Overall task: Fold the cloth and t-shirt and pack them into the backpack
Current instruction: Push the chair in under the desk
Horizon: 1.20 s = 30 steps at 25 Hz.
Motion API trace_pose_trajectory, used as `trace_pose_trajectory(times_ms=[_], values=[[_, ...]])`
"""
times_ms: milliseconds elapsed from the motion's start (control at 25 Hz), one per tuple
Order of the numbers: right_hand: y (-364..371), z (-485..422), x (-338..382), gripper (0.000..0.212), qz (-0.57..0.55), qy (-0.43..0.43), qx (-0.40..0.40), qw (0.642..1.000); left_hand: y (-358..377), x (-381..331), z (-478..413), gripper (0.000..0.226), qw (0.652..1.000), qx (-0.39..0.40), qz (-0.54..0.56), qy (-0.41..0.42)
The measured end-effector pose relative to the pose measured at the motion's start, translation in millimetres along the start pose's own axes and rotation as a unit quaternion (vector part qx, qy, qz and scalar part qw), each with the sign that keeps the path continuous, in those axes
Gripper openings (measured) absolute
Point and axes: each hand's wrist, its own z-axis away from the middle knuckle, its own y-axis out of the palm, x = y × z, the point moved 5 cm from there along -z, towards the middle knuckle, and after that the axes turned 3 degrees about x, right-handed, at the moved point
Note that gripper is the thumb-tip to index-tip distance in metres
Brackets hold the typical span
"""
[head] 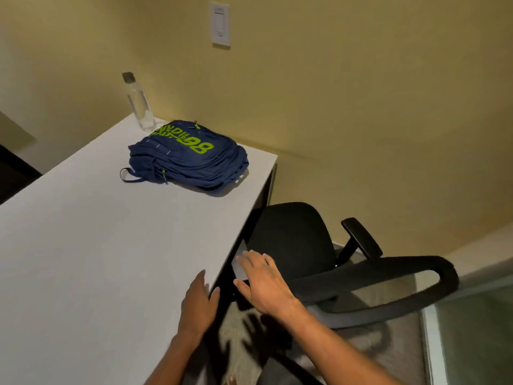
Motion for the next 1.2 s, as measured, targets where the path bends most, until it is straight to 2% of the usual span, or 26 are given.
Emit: trace_pose_trajectory(times_ms=[240,480,600,680,760,840,960,1080,1200], values=[[-99.1,70.3,-74.0,0.054,-0.036,0.059,-0.157,0.985,46.7,-155.5,13.5,0.056,0.987,0.004,0.022,0.161],[-147.9,145.8,-191.8,0.049,-0.015,0.158,-0.201,0.967,134.7,-260.3,42.1,0.064,0.973,0.056,0.008,0.222],[-152.8,165.4,-243.0,0.047,-0.005,0.205,-0.191,0.960,172.2,-285.8,48.9,0.063,0.967,0.073,-0.050,0.238],[-148.4,172.1,-271.2,0.049,0.018,0.224,-0.159,0.961,191.9,-291.6,48.3,0.059,0.962,0.071,-0.128,0.231],[-140.4,174.6,-290.7,0.052,0.032,0.235,-0.115,0.965,203.0,-283.6,44.7,0.060,0.952,0.062,-0.235,0.188],[-131.5,176.7,-301.7,0.053,0.035,0.244,-0.070,0.967,205.9,-270.4,46.1,0.068,0.944,0.065,-0.295,0.132],[-123.9,178.6,-304.8,0.060,0.047,0.237,-0.036,0.970,202.8,-264.6,57.4,0.084,0.933,0.032,-0.334,0.134],[-118.3,177.8,-299.3,0.063,0.047,0.217,-0.015,0.975,198.2,-265.8,65.3,0.077,0.928,0.005,-0.348,0.134],[-113.7,179.8,-293.5,0.060,0.053,0.216,-0.021,0.975,197.5,-258.6,72.0,0.083,0.921,0.002,-0.365,0.137]])
